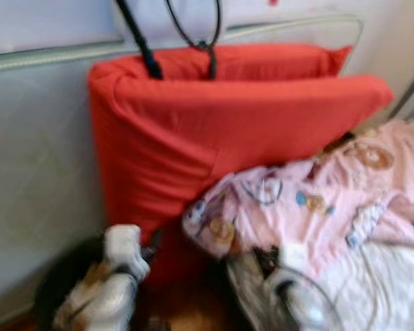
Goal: Clean up the room
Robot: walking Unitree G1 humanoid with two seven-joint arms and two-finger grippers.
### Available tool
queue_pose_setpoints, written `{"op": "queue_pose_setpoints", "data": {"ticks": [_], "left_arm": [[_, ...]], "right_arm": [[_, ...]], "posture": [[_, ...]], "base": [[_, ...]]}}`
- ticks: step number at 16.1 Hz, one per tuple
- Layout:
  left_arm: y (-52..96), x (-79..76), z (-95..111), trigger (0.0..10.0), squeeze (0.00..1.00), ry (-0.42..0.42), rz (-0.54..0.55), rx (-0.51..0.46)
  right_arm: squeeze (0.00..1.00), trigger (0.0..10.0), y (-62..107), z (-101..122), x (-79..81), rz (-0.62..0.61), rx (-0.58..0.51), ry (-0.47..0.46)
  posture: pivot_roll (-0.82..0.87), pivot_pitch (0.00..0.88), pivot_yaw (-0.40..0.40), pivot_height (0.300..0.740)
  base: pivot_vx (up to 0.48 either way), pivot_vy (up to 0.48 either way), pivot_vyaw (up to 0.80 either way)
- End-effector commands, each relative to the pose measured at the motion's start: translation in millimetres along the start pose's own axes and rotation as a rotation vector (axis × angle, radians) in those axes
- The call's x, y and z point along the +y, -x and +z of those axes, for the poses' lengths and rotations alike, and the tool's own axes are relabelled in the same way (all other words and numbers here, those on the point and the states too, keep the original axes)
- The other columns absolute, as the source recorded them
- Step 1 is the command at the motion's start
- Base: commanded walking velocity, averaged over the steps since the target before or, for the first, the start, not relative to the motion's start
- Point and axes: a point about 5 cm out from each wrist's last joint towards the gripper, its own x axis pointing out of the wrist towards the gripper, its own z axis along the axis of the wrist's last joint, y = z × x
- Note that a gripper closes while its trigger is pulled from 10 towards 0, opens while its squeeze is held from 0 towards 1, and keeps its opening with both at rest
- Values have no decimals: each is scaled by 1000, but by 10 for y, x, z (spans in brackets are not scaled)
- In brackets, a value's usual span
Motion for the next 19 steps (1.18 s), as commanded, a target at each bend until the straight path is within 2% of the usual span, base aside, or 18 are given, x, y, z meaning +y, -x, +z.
{"op": "queue_pose_setpoints", "data": {"ticks": [1, 4, 8, 10, 13, 15, 16, 17, 19], "left_arm": [[-71, -178, 62, 10000, 0, 29, -50, -28], [-71, -184, 64, 10000, 0, 31, -51, -28], [-78, -198, 97, 10000, 0, 33, -60, -39], [-113, -205, 141, 10000, 0, 31, -72, -46], [-169, -199, 139, 10000, 0, 11, -100, -17], [-183, -195, 139, 10000, 0, 8, -102, -13], [-179, -203, 166, 10000, 0, 9, -102, -21], [-168, -209, 176, 10000, 0, 11, -103, -25], [-116, -220, 175, 10000, 0, 14, -107, -29]], "right_arm": [[0, 10000, 91, -51, -196, -64, 19, 1], [0, 10000, 69, -28, -231, -97, 30, -6], [0, 10000, 41, -76, -260, -183, 98, -98], [0, 10000, 65, -125, -335, -253, 141, -151], [0, 10000, 87, -159, -402, -304, 193, -137], [0, 10000, 104, -196, -435, -364, 231, -170], [0, 10000, 124, -222, -461, -405, 241, -226], [1000, 10000, 122, -216, -464, -411, 234, -241], [1000, 10000, 120, -213, -465, -418, 232, -247]], "posture": [[32, 28, -78, 646], [32, 35, -81, 646], [33, 60, -81, 646], [39, 71, -81, 646], [59, 104, -81, 646], [62, 129, -81, 646], [79, 159, -82, 646], [86, 177, -82, 646], [94, 208, -81, 646]], "base": [[424, 0, 0], [390, 0, 0], [0, 0, 0], [0, 0, 0], [0, 0, 0], [0, 0, 0], [0, 0, 0], [0, 0, 0], [0, 0, 0]]}}
